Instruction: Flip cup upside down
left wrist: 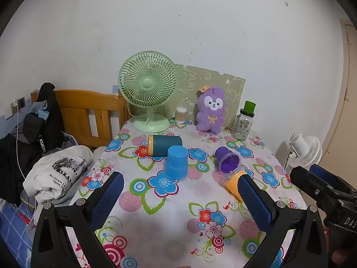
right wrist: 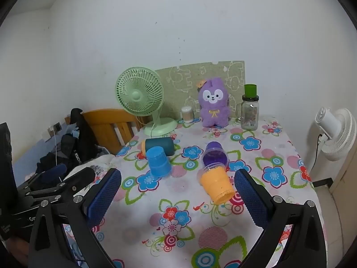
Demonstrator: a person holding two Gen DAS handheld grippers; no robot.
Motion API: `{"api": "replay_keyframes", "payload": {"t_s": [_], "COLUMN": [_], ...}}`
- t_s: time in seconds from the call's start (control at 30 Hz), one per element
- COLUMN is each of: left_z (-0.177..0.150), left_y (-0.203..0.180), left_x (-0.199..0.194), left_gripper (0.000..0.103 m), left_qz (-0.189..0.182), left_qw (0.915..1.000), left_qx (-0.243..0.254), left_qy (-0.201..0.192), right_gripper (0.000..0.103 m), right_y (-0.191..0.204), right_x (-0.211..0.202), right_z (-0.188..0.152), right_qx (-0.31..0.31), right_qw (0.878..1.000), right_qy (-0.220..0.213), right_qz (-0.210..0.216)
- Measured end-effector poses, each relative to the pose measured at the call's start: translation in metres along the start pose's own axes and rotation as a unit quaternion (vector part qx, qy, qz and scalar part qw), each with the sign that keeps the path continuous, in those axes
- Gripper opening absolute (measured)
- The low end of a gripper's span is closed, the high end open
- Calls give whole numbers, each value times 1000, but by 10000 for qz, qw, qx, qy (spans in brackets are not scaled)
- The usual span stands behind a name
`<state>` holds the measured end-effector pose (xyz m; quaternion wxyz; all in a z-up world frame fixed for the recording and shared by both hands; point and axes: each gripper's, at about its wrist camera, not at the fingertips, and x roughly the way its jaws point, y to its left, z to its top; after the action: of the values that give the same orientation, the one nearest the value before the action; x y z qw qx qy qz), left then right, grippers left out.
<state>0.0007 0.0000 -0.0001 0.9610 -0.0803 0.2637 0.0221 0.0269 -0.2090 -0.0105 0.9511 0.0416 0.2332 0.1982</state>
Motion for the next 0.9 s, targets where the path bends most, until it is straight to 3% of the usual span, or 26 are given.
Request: {"api": "replay_keyframes", "payload": {"t_s": [0.9], "left_z": [-1], "left_y": [-2], "left_x": [-1], "left_gripper": [103], "left_qz": [10], "left_qw": [9999], "left_qx": [6], "left_qy": [-105], "right_gripper": [102], "right_y": [3], "right_x": [2], "right_z": [0], "right_qx": [-47], "right_qw": [9999], "right_qy": [113], "right_qz": [-35]}}
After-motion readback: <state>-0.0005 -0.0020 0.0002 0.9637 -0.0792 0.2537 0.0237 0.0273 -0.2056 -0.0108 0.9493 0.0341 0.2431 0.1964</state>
